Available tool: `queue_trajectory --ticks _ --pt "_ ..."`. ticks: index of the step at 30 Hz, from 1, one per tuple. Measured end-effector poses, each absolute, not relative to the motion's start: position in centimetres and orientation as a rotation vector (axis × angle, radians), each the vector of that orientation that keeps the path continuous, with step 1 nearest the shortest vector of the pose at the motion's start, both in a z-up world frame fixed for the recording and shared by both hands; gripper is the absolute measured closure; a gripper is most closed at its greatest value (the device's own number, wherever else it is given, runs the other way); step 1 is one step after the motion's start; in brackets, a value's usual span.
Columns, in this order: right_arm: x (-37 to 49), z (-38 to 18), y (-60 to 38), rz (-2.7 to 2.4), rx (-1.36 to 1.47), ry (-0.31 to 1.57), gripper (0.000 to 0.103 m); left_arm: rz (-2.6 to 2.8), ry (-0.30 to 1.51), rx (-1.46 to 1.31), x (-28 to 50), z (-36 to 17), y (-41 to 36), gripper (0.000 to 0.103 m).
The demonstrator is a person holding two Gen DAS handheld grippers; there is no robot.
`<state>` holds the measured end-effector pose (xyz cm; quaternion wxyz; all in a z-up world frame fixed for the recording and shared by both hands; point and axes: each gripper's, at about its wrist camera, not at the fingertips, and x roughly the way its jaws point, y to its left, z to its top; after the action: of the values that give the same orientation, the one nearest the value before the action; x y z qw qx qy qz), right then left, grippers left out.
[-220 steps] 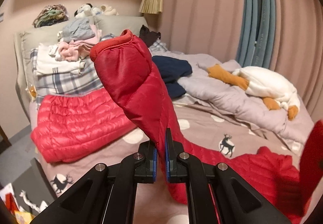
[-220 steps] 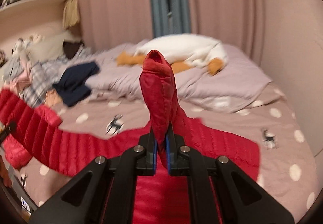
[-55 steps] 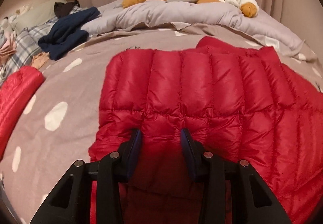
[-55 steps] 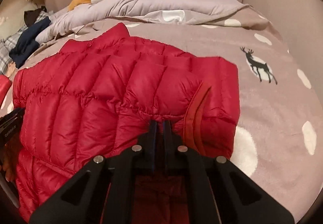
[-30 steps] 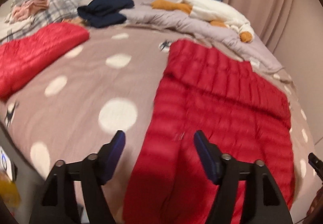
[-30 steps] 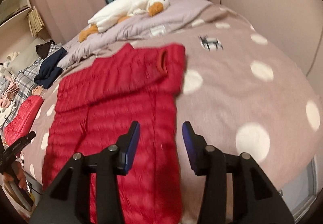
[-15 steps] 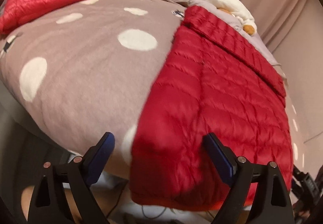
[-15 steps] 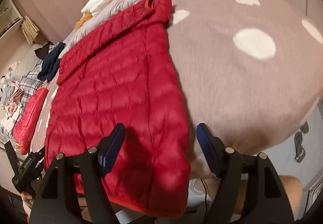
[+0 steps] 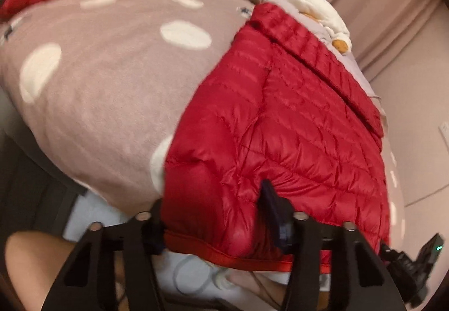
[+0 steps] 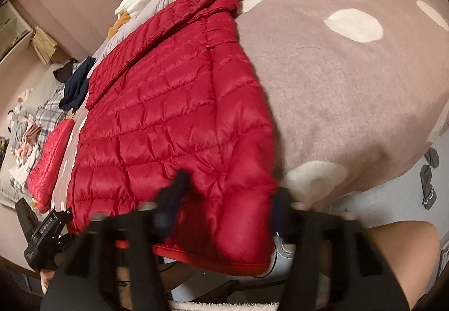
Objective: Fold large clothes
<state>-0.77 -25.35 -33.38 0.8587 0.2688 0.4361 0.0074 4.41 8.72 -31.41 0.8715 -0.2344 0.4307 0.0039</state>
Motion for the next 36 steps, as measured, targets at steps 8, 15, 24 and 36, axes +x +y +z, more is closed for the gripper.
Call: queue_trajectory --ticks 8,15,24,36 --pt "-1.1 -31.8 -24.6 0.016 0.511 0.866 0.090 0.075 0.790 -0.273 3.9 -29.2 6.2 0.085" --pt "-0.8 -29.4 -24.6 0.001 0.473 0.800 0.090 0.117 0.680 -0.221 3.7 -26.8 6.0 0.088" --pt "-1.1 -24.3 -24.5 0.017 0.434 0.657 0.090 0.117 0.526 -0.178 3.5 -22.7 5.0 0.090" --pt "-1.0 -17.9 -24.4 0.031 0.377 0.492 0.091 0.136 0.399 -0.186 3.0 -17.2 5.0 0.090"
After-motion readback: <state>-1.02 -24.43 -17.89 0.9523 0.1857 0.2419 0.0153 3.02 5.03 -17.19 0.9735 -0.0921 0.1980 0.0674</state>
